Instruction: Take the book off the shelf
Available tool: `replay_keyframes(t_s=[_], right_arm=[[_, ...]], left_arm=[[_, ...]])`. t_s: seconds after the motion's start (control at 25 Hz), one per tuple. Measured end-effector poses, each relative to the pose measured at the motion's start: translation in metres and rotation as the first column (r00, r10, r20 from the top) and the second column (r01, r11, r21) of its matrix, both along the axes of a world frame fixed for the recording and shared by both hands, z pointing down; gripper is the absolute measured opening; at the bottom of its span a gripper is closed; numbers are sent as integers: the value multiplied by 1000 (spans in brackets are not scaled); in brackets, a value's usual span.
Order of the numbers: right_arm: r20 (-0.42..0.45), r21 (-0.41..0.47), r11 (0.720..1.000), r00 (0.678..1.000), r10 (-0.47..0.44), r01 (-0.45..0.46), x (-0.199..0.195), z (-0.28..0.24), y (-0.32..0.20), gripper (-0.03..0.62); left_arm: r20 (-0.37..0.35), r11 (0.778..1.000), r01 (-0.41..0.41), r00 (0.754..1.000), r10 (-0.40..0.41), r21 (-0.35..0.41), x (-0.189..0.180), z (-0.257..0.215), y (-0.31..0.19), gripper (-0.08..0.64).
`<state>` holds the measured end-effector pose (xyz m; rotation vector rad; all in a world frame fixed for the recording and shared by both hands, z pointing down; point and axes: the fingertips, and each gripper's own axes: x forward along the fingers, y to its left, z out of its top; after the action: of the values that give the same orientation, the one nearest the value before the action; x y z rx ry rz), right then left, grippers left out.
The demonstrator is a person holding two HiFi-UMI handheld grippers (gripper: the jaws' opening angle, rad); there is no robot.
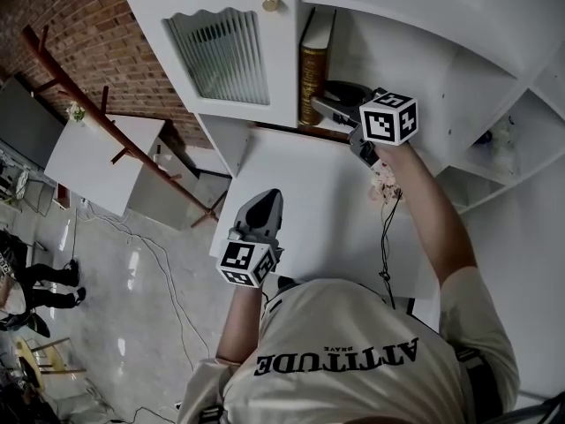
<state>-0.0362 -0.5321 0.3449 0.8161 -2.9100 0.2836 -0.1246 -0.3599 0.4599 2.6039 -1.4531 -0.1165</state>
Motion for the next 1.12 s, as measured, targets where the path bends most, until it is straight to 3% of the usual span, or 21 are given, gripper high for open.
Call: replay_keyframes(t_s=[0.36,0.56,0.6,0.72,1.12], right_arm=[[23,-4,1000,1000,-18,18,-2,-1,13,250],[30,-6,1000,999,-24,24,-4,0,17,250],[31,-6,1000,999,-24,24,-4,0,17,250],[33,-6,1000,999,-28,28,-4,0,20,250],[36,-12,998,998,-59,60,-4,-1,29,250]], left_arm=[[30,1000,-13,999,13,19,13,-6,-8,28],[103,998,-19,995,12,65,23,-23,-37,30],[121,997,-20,993,11,78,26,-28,-45,41],[164,992,-17,986,-3,121,36,-44,-68,159],[233,985,-4,972,-37,175,68,-65,-118,225]])
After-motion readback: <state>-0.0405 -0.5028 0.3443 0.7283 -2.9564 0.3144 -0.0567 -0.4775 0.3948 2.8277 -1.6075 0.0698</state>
